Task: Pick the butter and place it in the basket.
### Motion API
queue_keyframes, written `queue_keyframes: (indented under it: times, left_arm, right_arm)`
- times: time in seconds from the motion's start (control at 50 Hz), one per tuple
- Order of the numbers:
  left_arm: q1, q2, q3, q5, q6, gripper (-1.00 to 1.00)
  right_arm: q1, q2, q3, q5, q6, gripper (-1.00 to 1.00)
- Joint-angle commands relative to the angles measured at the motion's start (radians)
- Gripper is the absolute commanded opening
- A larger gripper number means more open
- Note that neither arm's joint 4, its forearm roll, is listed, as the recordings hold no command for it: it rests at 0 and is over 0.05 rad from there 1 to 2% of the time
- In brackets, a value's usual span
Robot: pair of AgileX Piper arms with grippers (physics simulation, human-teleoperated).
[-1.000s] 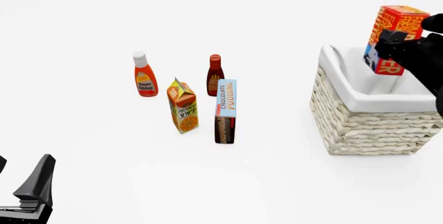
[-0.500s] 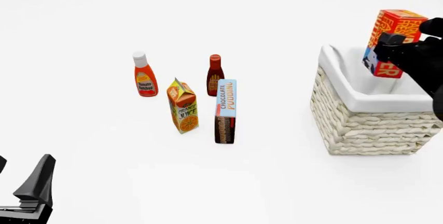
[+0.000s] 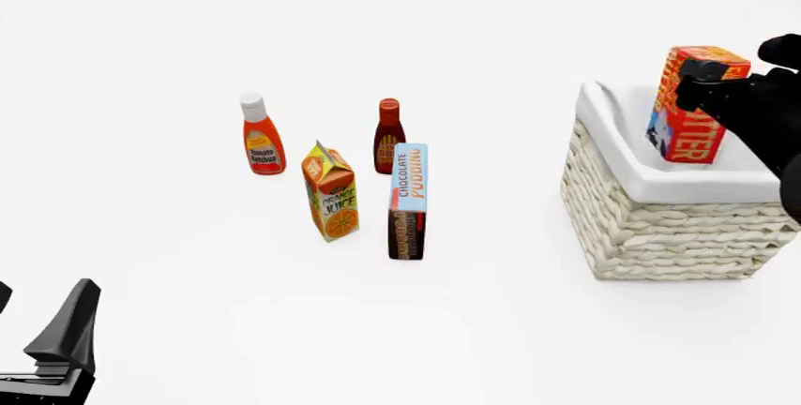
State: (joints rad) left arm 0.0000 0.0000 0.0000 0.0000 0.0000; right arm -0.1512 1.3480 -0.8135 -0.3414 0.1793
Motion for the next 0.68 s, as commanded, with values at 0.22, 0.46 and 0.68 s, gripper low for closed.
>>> queue_keyframes:
  times: [0.22, 0.46, 0.68]
  left_arm:
    - [0.0, 0.0, 0.0, 0.0, 0.0, 1.0]
    - [0.0, 0.0, 0.0, 0.0, 0.0, 1.0]
    - [0.0, 0.0, 0.0, 0.0, 0.0, 1.0]
  right_arm:
    - [0.0, -0.02, 0.002, -0.011, 0.021, 1.0]
    - [0.0, -0.018, 0.005, -0.013, 0.024, 1.0]
    - [0.003, -0.012, 0.005, -0.014, 0.025, 1.0]
